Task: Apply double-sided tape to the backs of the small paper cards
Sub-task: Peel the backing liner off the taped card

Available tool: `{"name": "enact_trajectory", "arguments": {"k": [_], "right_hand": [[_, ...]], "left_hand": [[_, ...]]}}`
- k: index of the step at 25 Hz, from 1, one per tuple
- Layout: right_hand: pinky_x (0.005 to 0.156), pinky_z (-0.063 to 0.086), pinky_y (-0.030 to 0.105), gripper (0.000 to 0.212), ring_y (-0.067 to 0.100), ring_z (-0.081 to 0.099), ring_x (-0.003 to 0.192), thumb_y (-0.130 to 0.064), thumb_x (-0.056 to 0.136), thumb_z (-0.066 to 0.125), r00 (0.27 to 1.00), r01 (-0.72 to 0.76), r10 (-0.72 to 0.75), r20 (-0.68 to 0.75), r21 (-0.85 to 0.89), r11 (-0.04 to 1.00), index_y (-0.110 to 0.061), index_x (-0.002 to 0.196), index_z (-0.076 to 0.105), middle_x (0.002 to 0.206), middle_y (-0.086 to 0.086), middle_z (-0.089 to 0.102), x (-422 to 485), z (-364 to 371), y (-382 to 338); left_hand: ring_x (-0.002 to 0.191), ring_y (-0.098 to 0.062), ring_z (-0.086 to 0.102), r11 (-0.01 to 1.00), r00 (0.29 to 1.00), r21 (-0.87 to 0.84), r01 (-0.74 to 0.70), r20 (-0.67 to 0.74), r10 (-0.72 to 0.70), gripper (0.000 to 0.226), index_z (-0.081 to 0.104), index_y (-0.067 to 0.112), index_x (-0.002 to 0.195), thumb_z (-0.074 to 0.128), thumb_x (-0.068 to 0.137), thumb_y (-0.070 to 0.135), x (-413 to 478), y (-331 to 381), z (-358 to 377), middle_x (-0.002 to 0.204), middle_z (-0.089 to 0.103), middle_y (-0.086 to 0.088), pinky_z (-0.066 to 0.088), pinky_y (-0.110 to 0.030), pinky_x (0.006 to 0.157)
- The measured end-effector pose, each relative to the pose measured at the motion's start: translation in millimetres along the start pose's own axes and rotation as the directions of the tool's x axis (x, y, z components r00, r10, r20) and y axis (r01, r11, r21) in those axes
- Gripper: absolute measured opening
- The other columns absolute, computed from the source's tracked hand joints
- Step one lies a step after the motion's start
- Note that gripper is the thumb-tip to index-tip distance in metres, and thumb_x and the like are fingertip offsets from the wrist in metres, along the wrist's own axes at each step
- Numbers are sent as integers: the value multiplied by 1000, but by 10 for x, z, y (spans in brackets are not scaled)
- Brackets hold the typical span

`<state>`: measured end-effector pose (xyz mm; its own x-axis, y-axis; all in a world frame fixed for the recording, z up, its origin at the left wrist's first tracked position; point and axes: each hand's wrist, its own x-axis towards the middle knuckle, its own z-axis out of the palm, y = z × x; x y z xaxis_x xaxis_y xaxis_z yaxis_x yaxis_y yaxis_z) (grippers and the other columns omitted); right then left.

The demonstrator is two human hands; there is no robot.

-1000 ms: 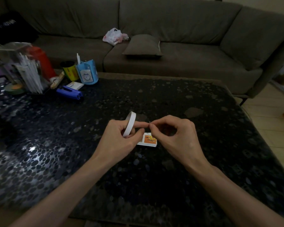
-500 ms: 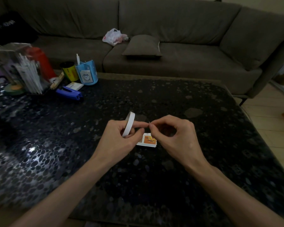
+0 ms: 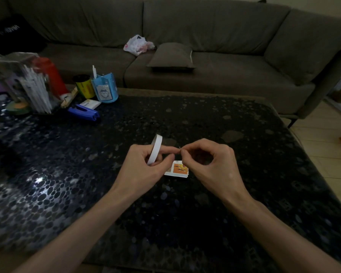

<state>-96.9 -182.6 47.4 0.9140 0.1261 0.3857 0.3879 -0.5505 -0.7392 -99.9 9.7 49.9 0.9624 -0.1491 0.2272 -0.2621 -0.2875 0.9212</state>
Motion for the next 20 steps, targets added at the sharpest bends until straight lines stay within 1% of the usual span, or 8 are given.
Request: {"name": "enact_trajectory", "arguments": {"k": [2,4,10,13,16,17,19,20], "right_hand": [[80,56,17,10,0,69,90,-21,92,76,1000,5,-5,1,7,1000,-24,102,77,93,-14,73,0,-4,-3],[80,56,17,10,0,69,89,-23,91,75,1000,6,-6,0,13,1000,-24,101,76,93,-14,73,2,-9,-4],[81,56,18,11,1,69,90,-22,91,75,1000,13,-13,-12,11,1000,-23,102,77,94,-13,73,-3,-9,-3],[83,56,17,12,0,69,91,-26,90,73,1000,17,-16,-26,11,1000,-25,102,76,95,-14,72,-6,0,-7],[82,56,17,12,0,69,90,-27,89,73,998,23,-23,-50,-2,1000,-24,100,76,93,-14,72,-2,13,0],[82,56,17,11,1,69,89,-27,89,73,998,23,-23,-57,-4,1000,-24,99,75,92,-15,72,0,20,0],[79,56,17,7,2,69,87,-24,88,75,997,24,-24,-74,-6,1000,-24,95,75,89,-15,71,8,34,5],[77,56,16,7,2,69,86,-24,87,75,996,22,-21,-82,1,1000,-24,94,75,87,-15,71,11,39,6]], "left_hand": [[53,-8,47,1000,1000,1,-2,-1,2,25,81,30,102,70,95,9,2,-5,-1,57,52,-2,44,-11,59],[52,-6,49,1000,1000,4,-2,-1,2,23,81,28,103,70,95,9,3,-13,-1,56,53,2,45,-10,59],[55,-9,52,1000,1000,12,0,-6,0,22,81,23,107,70,95,9,-1,-29,3,57,55,-4,47,-12,62],[54,-5,52,1000,1000,19,-18,-5,18,23,81,21,109,70,95,7,-1,-25,10,56,56,0,47,-11,62],[54,-10,53,999,999,23,-37,1,37,25,80,22,111,70,95,6,-1,-31,24,60,61,-10,47,-11,62],[54,-13,53,999,999,21,-39,3,39,26,80,24,112,70,95,7,0,-32,29,59,61,-10,47,-13,61],[54,-19,52,999,999,19,-40,10,40,28,80,28,112,70,95,8,0,-36,35,55,57,-4,51,-22,61],[55,-24,53,999,999,14,-40,16,40,28,80,30,111,70,96,9,5,-40,35,55,57,-5,54,-26,62]]}}
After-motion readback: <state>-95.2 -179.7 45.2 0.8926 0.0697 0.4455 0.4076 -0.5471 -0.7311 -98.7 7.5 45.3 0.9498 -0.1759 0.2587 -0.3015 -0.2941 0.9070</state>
